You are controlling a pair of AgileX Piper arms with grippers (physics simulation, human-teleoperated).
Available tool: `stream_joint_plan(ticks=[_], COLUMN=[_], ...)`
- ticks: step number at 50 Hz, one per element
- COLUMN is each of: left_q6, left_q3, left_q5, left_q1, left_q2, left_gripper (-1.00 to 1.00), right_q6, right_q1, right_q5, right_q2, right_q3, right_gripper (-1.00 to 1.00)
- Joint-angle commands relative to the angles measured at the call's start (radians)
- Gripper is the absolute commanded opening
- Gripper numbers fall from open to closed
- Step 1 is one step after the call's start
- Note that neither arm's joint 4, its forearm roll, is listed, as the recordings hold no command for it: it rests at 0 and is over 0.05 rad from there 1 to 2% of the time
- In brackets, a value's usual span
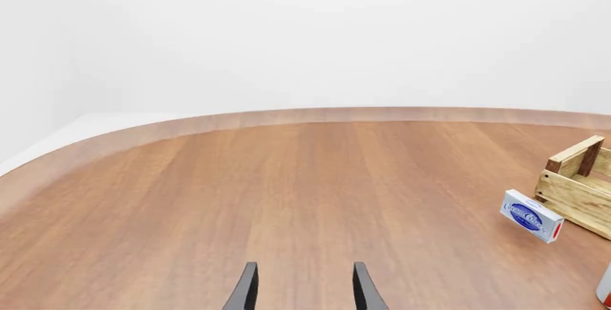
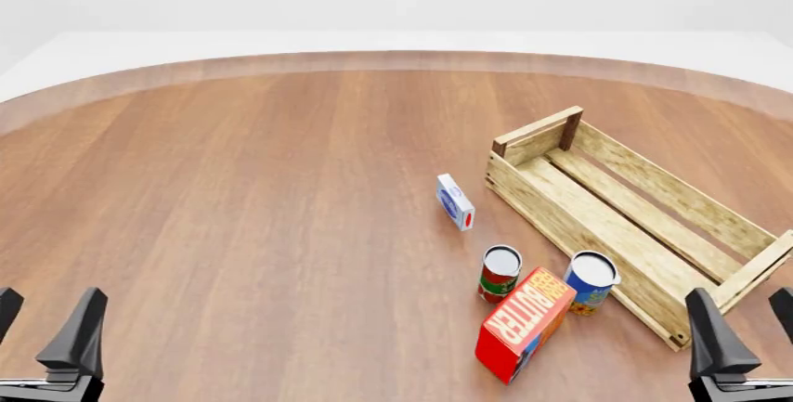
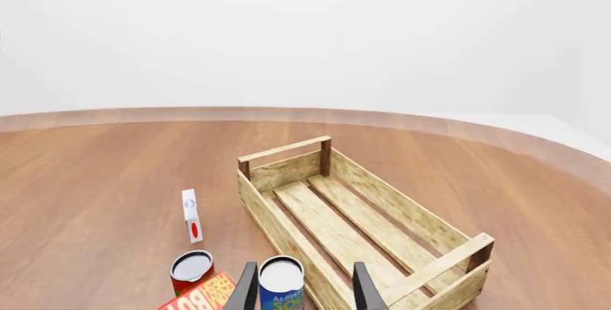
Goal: Pick up the tomato sauce, and put it in the wooden tray.
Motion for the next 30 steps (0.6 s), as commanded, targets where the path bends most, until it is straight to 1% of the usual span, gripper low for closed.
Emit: stream_joint_plan(ticks=[1,6,7,8,9,10,11,12,13,14,15,16,17,18,19,20,22,23,24,25,26,27,28,29,30], left_q6=[0.000,0.000,0.000,0.000,0.000,0.000,0.000,0.000,0.000,0.000,0.000,0.000,0.000,0.000,0.000,0.000,0.000,0.000,0.000,0.000,0.000,0.000,0.000,0.000,0.000], left_q3=[-0.003,-0.003,-0.003,-0.003,-0.003,-0.003,-0.003,-0.003,-0.003,-0.003,-0.003,-0.003,-0.003,-0.003,-0.003,-0.003,-0.003,-0.003,-0.003,-0.003,-0.003,-0.003,-0.003,-0.003,-0.003], left_q5=[-0.001,-0.001,-0.001,-0.001,-0.001,-0.001,-0.001,-0.001,-0.001,-0.001,-0.001,-0.001,-0.001,-0.001,-0.001,-0.001,-0.001,-0.001,-0.001,-0.001,-0.001,-0.001,-0.001,-0.001,-0.001], left_q1=[0.000,0.000,0.000,0.000,0.000,0.000,0.000,0.000,0.000,0.000,0.000,0.000,0.000,0.000,0.000,0.000,0.000,0.000,0.000,0.000,0.000,0.000,0.000,0.000,0.000], left_q2=[0.005,0.005,0.005,0.005,0.005,0.005,0.005,0.005,0.005,0.005,0.005,0.005,0.005,0.005,0.005,0.005,0.005,0.005,0.005,0.005,0.005,0.005,0.005,0.005,0.005], left_gripper=[1.00,1.00,1.00,1.00,1.00,1.00,1.00,1.00,1.00,1.00,1.00,1.00,1.00,1.00,1.00,1.00,1.00,1.00,1.00,1.00,1.00,1.00,1.00,1.00,1.00], right_q6=[-0.007,-0.025,-0.005,-0.005,-0.030,-0.030,-0.019,0.010,0.014,0.003,0.003,0.003,0.010,0.010,0.015,0.013,-0.040,-0.061,-0.061,-0.080,-0.080,-0.093,-0.120,-0.120,-0.141], right_q1=[0.000,-0.002,0.002,0.002,0.044,0.044,0.035,0.056,0.044,0.048,0.049,0.049,0.060,0.060,0.073,0.080,0.126,0.141,0.141,0.172,0.172,0.183,0.212,0.212,0.212], right_q5=[0.000,0.005,0.022,0.022,0.036,0.036,0.041,0.053,0.064,0.075,0.070,0.069,0.054,0.052,0.046,0.020,0.044,0.042,0.042,0.070,0.071,0.070,0.081,0.081,0.085], right_q2=[0.005,0.004,0.001,0.001,0.003,0.003,0.005,0.015,0.017,0.031,0.064,0.066,0.138,0.140,0.186,0.274,0.303,0.358,0.359,0.387,0.387,0.419,0.466,0.467,0.497], right_q3=[-0.002,-0.003,-0.015,-0.016,-0.027,-0.027,-0.031,-0.041,-0.064,-0.094,-0.125,-0.125,-0.186,-0.186,-0.217,-0.241,-0.303,-0.329,-0.329,-0.386,-0.386,-0.398,-0.438,-0.439,-0.456], right_gripper=[1.00,1.00,1.00,1.00,1.00,1.00,1.00,1.00,1.00,1.00,1.00,1.00,1.00,1.00,1.00,1.00,1.00,1.00,1.00,1.00,1.00,1.00,1.00,1.00,1.00])
